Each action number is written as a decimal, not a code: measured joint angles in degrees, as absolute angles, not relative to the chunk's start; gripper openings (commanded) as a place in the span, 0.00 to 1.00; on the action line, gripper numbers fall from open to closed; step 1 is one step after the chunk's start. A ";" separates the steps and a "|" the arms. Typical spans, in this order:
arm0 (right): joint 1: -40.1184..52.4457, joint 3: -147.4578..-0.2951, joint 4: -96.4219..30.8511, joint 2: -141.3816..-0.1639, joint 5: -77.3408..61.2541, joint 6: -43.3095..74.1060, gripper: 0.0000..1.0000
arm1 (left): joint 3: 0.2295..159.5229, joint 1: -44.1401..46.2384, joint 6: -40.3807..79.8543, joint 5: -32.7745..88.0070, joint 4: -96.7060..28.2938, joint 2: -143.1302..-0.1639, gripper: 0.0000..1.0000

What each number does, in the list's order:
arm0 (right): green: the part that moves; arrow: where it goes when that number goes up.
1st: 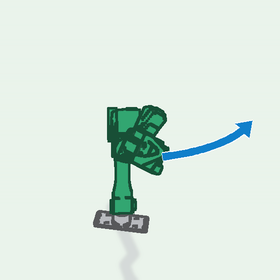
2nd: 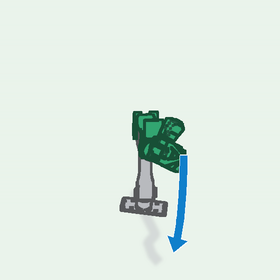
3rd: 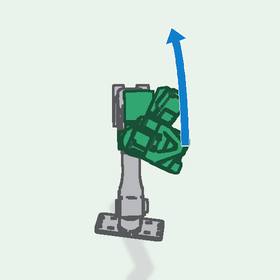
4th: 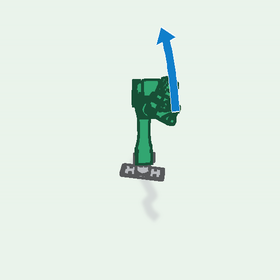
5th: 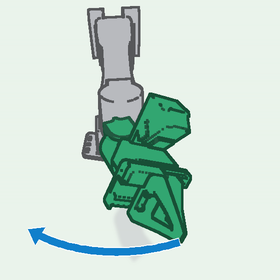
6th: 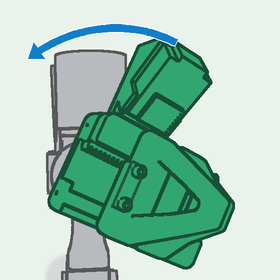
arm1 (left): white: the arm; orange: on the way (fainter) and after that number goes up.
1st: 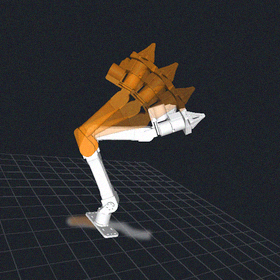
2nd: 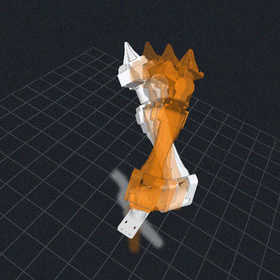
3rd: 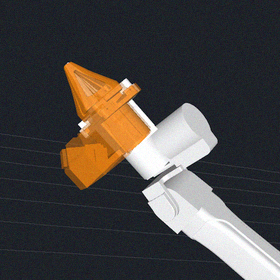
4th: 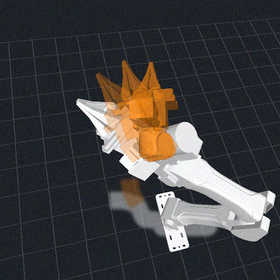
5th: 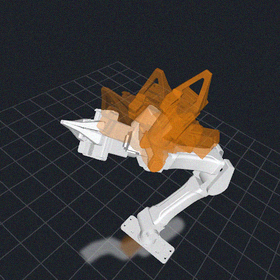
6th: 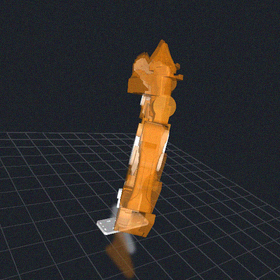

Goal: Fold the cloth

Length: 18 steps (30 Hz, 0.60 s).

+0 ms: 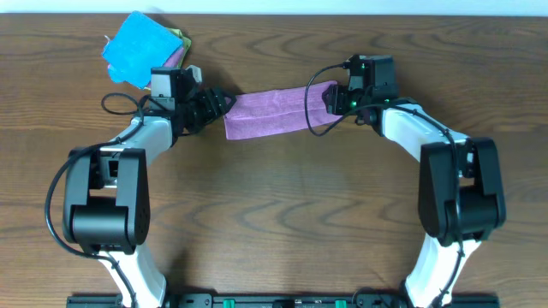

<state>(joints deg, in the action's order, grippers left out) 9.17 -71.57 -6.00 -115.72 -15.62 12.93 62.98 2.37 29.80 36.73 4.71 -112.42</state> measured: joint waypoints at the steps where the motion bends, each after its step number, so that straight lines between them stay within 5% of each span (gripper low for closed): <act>1: 9.17 -71.57 -6.76 -114.72 -15.59 12.86 0.70 | 62.98 2.13 29.80 37.30 4.60 -112.42 0.74; 3: 9.17 -71.57 -8.71 -111.98 -15.64 12.88 0.73 | 62.98 1.74 29.80 38.39 4.56 -112.40 0.67; 8: 8.75 -71.90 -16.23 -103.74 -16.56 16.64 0.82 | 63.13 1.93 31.48 41.65 4.47 -111.48 0.13; 10: 7.44 -72.01 -18.26 -102.67 -19.59 20.01 0.83 | 63.53 2.52 32.51 41.98 4.36 -110.76 0.06; 18: -0.40 -68.42 -18.74 -102.72 -26.65 29.02 0.86 | 65.60 12.12 33.45 31.18 0.67 -110.34 0.06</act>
